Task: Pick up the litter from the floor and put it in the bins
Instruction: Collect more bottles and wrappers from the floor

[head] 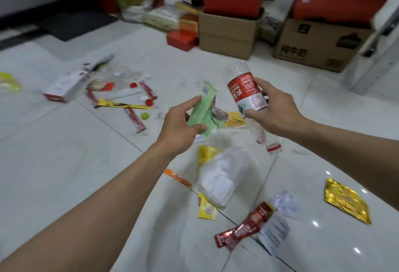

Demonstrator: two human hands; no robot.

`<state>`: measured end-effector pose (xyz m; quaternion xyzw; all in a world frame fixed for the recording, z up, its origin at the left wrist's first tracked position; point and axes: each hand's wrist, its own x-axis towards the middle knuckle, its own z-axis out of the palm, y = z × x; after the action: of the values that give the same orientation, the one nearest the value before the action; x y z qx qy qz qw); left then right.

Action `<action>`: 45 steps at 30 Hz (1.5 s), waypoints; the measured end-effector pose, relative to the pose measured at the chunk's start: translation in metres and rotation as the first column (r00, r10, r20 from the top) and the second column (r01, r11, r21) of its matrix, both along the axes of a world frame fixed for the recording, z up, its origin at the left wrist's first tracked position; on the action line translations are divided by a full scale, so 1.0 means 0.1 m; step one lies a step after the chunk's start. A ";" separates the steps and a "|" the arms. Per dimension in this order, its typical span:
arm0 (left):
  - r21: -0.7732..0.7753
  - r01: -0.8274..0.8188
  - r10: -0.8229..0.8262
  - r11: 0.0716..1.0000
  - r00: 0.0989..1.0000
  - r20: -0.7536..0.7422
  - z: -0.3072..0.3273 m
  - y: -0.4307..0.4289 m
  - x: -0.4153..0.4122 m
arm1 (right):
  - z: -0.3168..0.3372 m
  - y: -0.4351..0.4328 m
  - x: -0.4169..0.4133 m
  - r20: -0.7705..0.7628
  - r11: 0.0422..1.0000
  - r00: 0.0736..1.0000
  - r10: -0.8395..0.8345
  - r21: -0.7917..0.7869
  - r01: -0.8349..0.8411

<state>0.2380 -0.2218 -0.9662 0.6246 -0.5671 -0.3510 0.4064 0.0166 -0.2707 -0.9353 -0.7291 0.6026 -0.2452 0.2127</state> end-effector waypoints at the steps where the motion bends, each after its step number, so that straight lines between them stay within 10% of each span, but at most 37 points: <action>1: -0.010 -0.034 0.034 0.999 0.999 0.004 0.08 0.05 0.13 | 0.06 -0.01 0.18 0.021 1.000 1.000 0.022 -0.012 -0.021; 28: -0.281 -0.711 0.762 0.644 0.630 0.153 1.44 2.39 2.94 | 0.85 1.30 3.93 0.365 0.733 0.661 0.655 -0.096 -0.673; 45: -0.247 -0.893 0.913 0.376 0.312 0.262 1.31 4.27 3.20 | 1.06 2.73 5.00 0.705 0.574 0.412 0.577 0.008 -0.819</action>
<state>0.5576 0.2049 -0.8353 0.8742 -0.1937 0.0714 0.4396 0.5166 0.0026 -0.8296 -0.7340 0.1569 -0.2480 0.6124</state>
